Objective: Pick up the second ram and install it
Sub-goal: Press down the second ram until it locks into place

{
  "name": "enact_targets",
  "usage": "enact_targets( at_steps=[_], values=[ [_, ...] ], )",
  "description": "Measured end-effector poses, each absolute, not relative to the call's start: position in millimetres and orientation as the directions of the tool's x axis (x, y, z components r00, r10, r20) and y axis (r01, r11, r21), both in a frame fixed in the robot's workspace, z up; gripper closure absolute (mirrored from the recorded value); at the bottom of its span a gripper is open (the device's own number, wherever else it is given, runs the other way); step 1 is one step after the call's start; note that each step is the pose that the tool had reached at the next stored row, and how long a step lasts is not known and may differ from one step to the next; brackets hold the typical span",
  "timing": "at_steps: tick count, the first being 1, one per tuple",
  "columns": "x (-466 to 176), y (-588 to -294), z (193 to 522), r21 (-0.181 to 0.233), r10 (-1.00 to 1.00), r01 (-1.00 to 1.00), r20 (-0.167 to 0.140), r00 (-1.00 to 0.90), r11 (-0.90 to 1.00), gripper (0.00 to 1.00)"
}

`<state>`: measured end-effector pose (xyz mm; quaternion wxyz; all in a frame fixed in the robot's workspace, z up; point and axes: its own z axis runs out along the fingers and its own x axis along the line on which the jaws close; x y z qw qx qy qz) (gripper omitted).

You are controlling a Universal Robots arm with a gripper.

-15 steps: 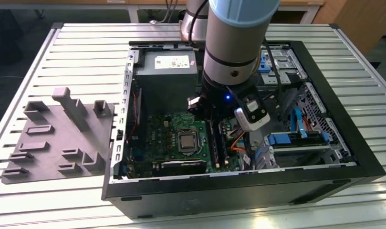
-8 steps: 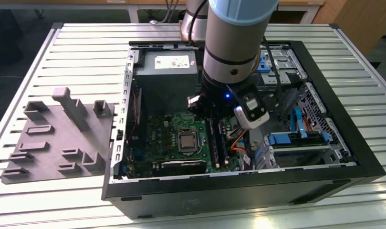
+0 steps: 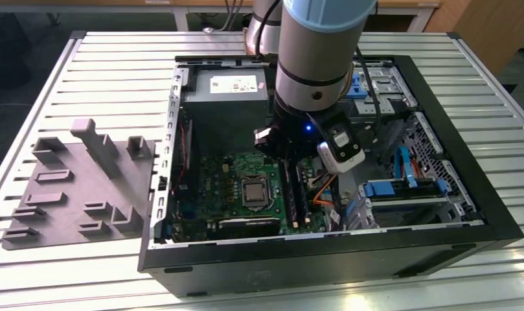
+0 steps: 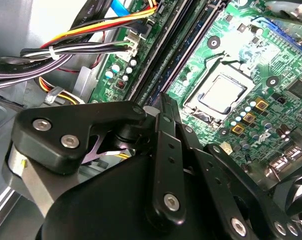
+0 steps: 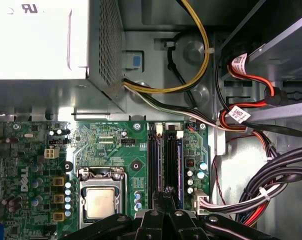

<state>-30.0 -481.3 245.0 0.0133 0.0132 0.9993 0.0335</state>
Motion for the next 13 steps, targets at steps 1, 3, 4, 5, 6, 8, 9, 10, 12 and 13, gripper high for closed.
enact_targets(
  at_steps=[1,3,4,5,6,8,9,10,12,13],
  values=[
    [-30.0,-481.1,245.0,0.067,0.027,0.025,-0.026,-0.999,0.997,0.89],
    [-30.0,-480.1,245.0,0.067,0.027,0.025,-0.026,-0.999,0.997,0.89],
    [-30.0,-480.0,245.0,0.067,0.027,0.025,-0.026,-0.999,0.997,0.89],
    [-30.0,-479.8,245.0,0.067,0.027,0.025,-0.026,-0.999,0.997,0.89],
    [-30.0,-479.5,245.0,0.067,0.027,0.025,-0.026,-0.999,0.997,0.89],
    [-30.0,-479.0,245.0,0.067,0.027,0.025,-0.026,-0.999,0.997,0.89],
    [-30.1,-478.7,245.1,0.067,0.027,0.025,-0.026,-0.999,0.997,0.89],
    [-30.1,-478.3,245.0,0.067,0.027,0.025,-0.026,-0.999,0.997,0.89],
    [-30.1,-477.3,245.0,0.067,0.027,0.026,-0.026,-0.999,0.997,0.89],
    [-30.1,-476.7,245.0,0.067,0.027,0.025,-0.026,-0.999,0.997,0.89]
  ],
)
